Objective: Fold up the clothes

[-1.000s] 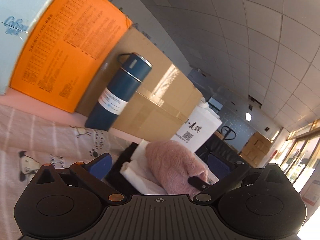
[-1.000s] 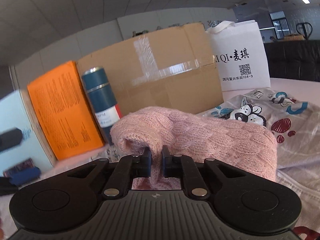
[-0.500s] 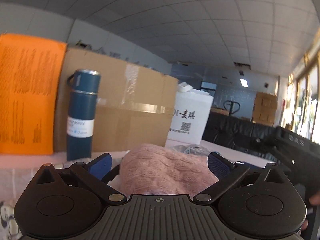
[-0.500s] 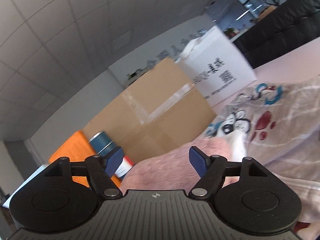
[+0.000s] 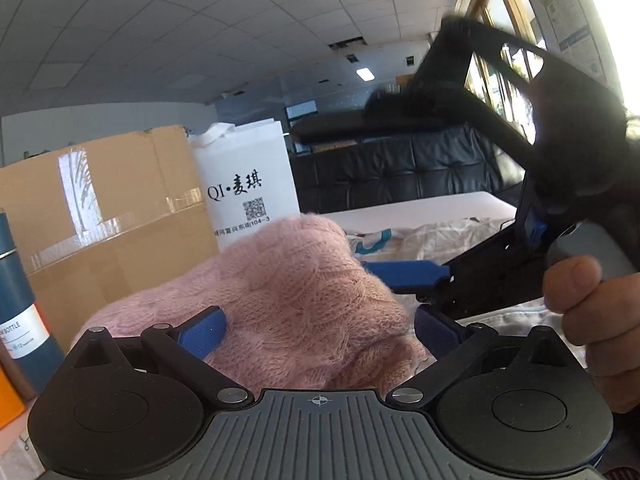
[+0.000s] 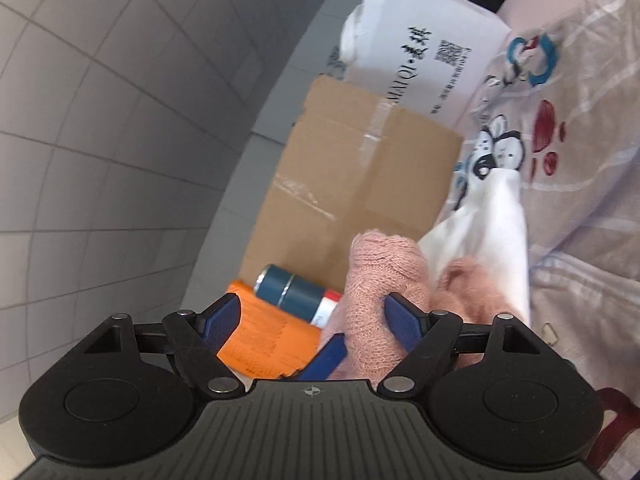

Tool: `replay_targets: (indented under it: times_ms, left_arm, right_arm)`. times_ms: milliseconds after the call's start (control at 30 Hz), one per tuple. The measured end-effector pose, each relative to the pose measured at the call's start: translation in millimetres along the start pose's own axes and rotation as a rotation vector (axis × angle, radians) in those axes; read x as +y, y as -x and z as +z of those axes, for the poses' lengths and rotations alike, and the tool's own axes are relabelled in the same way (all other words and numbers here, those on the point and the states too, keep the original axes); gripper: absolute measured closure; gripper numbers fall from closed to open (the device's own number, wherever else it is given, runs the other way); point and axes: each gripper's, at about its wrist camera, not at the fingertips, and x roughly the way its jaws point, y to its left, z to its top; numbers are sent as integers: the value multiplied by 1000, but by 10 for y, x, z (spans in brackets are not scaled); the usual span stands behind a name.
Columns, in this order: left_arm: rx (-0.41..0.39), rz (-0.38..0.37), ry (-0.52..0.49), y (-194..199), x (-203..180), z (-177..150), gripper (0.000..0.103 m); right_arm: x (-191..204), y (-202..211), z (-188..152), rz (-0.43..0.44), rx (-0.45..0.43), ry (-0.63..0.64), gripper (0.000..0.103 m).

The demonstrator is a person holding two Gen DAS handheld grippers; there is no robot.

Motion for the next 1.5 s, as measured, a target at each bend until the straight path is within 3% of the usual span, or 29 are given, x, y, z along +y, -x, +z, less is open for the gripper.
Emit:
replay_targets:
  times_ms: [33, 67, 133, 167, 267, 333, 467, 500, 533, 600, 933, 1133, 1333, 1400, 1500]
  left_arm:
    - [1, 11, 5, 0, 17, -4, 23]
    - [2, 23, 11, 1, 34, -8, 49]
    - [3, 45, 21, 1, 68, -15, 75]
    - [4, 56, 27, 2, 85, -19, 79]
    - [6, 90, 43, 3, 135, -30, 82]
    - [-24, 129, 67, 100, 232, -26, 83]
    - [-108, 210, 131, 403, 417, -8, 83]
    - [-127, 232, 142, 466, 453, -4, 83]
    - [-142, 252, 151, 516, 497, -2, 84]
    - [-170, 289, 170, 631, 572, -1, 84]
    - [-305, 467, 235, 1544, 988, 146, 86]
    - [-305, 547, 267, 2448, 1271, 72, 86]
    - [-132, 616, 367, 3319, 1332, -319, 86]
    - [-41, 625, 433, 3486, 1374, -520, 86]
    - [68, 709, 524, 3662, 1490, -804, 84]
  right_arm:
    - [36, 0, -16, -7, 1, 20, 22]
    - [62, 7, -29, -31, -9, 34, 22]
    - [95, 47, -43, -102, -57, 58, 22]
    - [112, 67, -50, -142, -84, 72, 22]
    - [166, 74, -83, -311, -171, 152, 22]
    - [191, -32, -121, -429, -166, 234, 22]
    - [292, -369, -351, -585, -34, 466, 24]
    - [312, -448, -423, -616, 1, 529, 37]
    - [332, -521, -492, -646, 34, 589, 68]
    - [351, -606, -605, -695, 59, 674, 89]
    - [834, -477, -831, -471, -86, 834, 94]
    - [1356, -462, -1131, -324, -82, 825, 95]
    - [1604, -664, -1610, -215, 105, 807, 95]
    - [1601, -704, -1790, -227, 162, 832, 95]
    - [1549, -724, -2001, -274, 213, 869, 95]
